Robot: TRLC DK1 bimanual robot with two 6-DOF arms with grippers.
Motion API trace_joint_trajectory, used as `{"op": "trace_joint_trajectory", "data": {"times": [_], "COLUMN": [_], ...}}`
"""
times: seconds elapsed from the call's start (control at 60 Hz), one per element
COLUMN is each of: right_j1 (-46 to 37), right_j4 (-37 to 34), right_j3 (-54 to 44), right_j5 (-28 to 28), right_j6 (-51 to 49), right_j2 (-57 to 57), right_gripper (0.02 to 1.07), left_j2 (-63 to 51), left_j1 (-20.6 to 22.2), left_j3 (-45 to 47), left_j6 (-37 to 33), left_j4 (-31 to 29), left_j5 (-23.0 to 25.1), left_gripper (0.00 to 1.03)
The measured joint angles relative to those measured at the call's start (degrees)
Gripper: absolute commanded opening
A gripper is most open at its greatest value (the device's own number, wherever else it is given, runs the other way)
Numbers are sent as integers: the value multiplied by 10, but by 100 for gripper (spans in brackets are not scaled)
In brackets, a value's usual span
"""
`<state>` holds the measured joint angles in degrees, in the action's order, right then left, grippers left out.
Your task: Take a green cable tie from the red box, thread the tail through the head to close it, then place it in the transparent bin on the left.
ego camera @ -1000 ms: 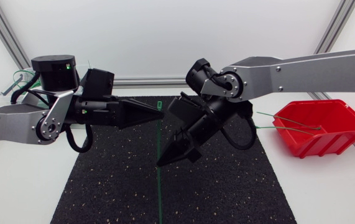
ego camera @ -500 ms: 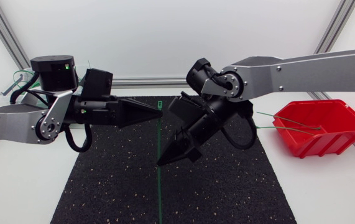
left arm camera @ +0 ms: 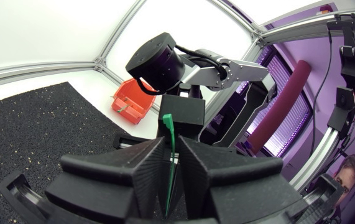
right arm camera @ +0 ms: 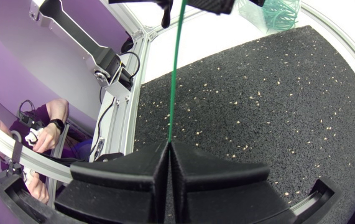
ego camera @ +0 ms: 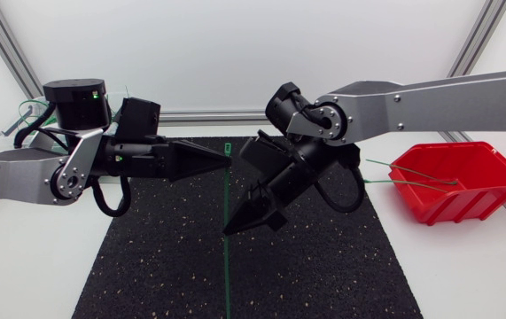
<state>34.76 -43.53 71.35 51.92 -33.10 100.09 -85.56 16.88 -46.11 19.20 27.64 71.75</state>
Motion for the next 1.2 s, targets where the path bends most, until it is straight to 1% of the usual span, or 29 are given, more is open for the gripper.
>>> {"op": "trace_joint_trajectory", "data": {"times": [0.083,0.417,0.467,1.2], "right_j1": [0,-10,-11,-11], "right_j4": [2,3,3,11], "right_j3": [-3,-10,-10,-12], "right_j5": [-2,-2,-2,-4], "right_j6": [0,-2,-2,-4], "right_j2": [0,-2,-3,-4], "right_gripper": [8,8,8,8], "left_j2": [0,0,0,0], "left_j1": [-1,-4,-4,6], "left_j3": [0,4,4,4], "left_j6": [0,-4,-8,-10], "left_j4": [0,-2,-2,-4], "left_j5": [0,0,0,-15], "left_gripper": [14,14,11,11]}}
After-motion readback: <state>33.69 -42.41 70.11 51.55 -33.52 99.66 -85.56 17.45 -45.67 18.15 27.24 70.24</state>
